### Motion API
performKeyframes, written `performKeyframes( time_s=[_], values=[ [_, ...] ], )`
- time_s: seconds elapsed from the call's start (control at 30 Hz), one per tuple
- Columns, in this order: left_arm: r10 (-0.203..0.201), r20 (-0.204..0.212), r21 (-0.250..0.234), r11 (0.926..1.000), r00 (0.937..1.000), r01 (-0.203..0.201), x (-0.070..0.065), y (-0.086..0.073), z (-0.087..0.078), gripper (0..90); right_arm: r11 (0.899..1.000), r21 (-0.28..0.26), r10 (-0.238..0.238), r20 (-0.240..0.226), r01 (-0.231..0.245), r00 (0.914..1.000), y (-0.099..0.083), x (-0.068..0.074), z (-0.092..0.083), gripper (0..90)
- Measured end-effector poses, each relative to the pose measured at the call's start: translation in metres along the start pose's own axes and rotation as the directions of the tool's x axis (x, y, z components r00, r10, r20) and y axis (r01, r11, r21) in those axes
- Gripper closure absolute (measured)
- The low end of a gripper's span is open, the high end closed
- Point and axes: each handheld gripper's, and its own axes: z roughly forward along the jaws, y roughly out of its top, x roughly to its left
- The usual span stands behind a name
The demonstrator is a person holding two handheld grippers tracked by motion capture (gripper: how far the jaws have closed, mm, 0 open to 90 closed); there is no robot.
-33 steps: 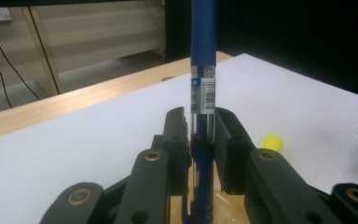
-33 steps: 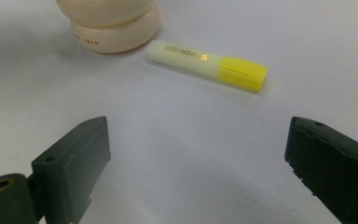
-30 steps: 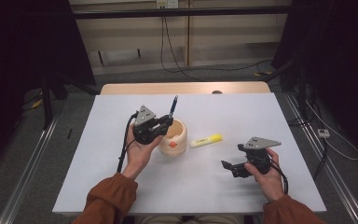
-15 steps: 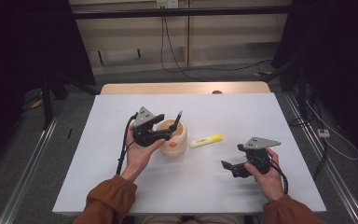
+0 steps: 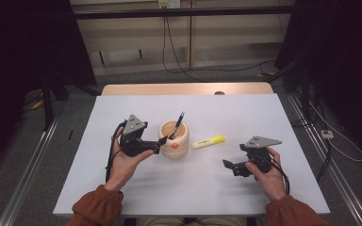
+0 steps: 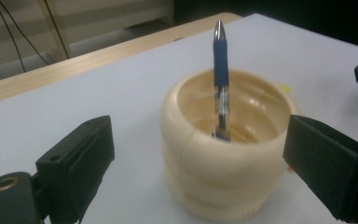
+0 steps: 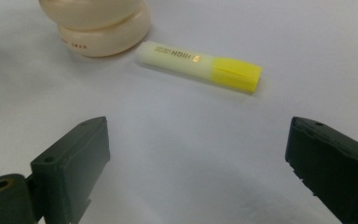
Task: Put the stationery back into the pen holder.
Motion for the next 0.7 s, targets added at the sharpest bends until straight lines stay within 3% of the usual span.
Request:
performKeyframes(
  time_s=[0.33, 0.5, 0.63, 0.7],
  values=[
    [-0.002, -0.015, -0.008, 1.0000, 0.9999, 0.002, -0.007, -0.019, -0.028, 7.8, 0.999, 0.002, -0.037, 0.035, 0.037, 0.9987, 0.007, -0.001, 0.005, 6.1],
    [-0.001, -0.019, 0.016, 0.9999, 0.9998, 0.001, -0.008, -0.036, -0.042, 6.9, 1.000, 0.013, -0.025, 0.039, 0.025, 0.9989, 0.013, -0.006, 0.006, 9.8],
    [-0.033, -0.042, 0.031, 0.9989, 0.9986, 0.034, -0.009, -0.055, -0.054, 6.4, 1.000, 0.021, 0.009, 0.024, -0.010, 0.9997, 0.017, -0.012, 0.008, 16.1],
    [-0.045, -0.040, 0.042, 0.9980, 0.9982, 0.046, -0.012, -0.061, -0.059, 6.4, 1.000, 0.031, -0.006, 0.043, 0.005, 0.9990, 0.019, -0.012, 0.010, 16.3]
  ],
)
